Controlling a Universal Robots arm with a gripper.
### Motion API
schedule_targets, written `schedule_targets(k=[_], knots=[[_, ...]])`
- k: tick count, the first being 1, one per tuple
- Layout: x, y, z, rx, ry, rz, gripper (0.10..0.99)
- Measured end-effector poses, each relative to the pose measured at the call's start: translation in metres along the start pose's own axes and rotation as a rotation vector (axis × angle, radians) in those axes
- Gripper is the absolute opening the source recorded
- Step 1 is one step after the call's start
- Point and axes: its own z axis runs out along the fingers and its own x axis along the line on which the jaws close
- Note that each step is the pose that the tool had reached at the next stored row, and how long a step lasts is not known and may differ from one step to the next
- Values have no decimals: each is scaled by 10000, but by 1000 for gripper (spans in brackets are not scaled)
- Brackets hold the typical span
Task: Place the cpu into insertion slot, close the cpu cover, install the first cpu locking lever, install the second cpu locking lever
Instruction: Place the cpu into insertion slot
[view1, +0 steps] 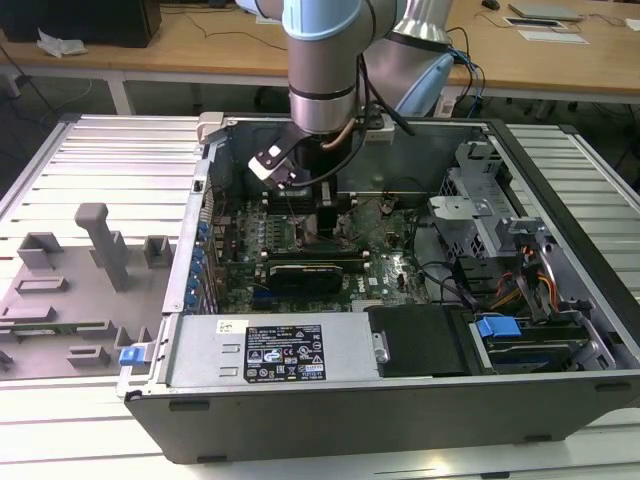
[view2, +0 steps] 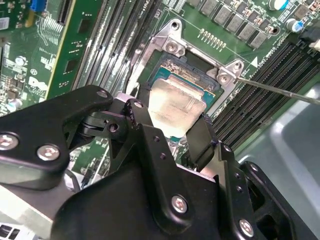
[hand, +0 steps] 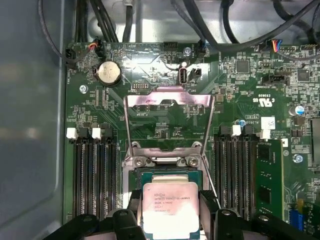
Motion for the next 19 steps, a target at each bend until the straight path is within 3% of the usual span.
schedule_targets(k=[9, 19], knots=[[22, -36, 106, 2, -6, 68, 541], [40, -39, 139, 6, -20, 237, 541]])
